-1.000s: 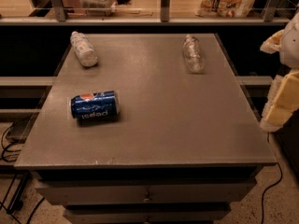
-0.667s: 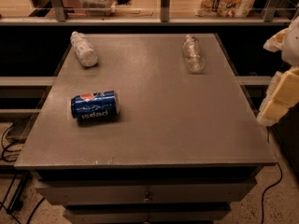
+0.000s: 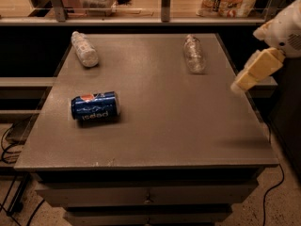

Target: Move water bottle near blue plastic bottle

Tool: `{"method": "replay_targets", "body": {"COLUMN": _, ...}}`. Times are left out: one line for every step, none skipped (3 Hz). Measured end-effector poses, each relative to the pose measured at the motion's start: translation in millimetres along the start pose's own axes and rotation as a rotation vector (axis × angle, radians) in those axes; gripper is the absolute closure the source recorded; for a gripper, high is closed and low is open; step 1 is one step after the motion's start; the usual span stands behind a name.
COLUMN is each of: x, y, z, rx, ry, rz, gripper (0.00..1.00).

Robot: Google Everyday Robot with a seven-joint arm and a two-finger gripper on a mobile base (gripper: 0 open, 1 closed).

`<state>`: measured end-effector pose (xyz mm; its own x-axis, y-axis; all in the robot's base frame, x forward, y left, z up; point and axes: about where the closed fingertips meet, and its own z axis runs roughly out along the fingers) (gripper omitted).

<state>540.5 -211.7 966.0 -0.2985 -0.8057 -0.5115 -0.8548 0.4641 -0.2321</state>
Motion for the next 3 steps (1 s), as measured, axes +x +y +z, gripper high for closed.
{"method": "replay_targets", "body": {"x": -7, "y": 0, "z": 5, "rx": -0.001, "ry": 0.011, "rz": -0.023, "gripper": 0.0}}
{"method": "replay_targets", "body": {"x": -13, "y": -7, "z": 12, "rx": 0.019, "ry": -0.02, "rz": 0.018, "gripper": 0.0}}
{"method": "replay_targets", "body": {"x": -35, "y": -26, "z": 33, "rx": 0.054, "ry": -0.099, "rz": 0.077, "gripper": 0.0}}
